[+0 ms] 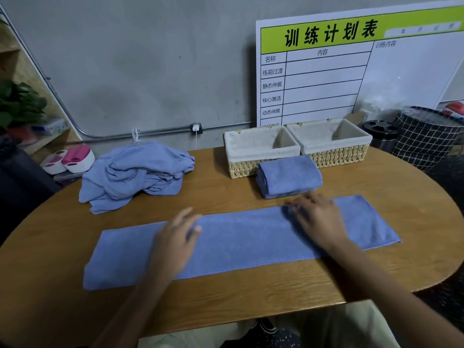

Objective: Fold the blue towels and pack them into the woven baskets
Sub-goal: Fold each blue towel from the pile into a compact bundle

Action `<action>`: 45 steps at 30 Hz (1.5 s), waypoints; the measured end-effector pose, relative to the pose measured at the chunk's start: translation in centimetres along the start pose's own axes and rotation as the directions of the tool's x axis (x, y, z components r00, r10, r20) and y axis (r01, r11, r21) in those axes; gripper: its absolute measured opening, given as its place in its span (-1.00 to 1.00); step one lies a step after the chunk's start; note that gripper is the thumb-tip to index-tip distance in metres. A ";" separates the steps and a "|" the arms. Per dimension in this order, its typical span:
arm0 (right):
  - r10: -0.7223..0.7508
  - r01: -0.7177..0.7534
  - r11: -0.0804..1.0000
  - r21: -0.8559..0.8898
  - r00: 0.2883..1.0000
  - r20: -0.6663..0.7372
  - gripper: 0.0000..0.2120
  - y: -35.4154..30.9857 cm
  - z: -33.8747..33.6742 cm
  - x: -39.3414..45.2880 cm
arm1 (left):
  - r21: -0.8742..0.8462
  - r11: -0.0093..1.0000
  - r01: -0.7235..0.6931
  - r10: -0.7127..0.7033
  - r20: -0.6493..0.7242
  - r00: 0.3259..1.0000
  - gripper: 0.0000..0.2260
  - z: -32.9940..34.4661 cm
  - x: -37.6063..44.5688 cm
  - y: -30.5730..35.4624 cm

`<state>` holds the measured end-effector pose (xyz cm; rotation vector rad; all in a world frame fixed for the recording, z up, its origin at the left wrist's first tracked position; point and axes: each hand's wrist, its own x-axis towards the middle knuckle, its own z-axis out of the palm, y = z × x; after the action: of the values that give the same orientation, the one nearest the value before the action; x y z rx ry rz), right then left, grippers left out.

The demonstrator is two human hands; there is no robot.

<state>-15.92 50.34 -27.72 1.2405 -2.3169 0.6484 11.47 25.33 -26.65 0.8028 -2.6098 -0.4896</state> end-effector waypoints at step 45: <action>0.095 -0.092 0.995 -0.022 0.959 0.267 -0.54 0.4 1.7 0.1 | 0.181 0.977 -0.116 0.058 0.302 0.952 -0.50 5.2 1.7 7.0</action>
<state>-16.54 49.47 -29.06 1.2895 -2.6100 0.5267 4.64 30.90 -27.86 0.7156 -2.9947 -0.3524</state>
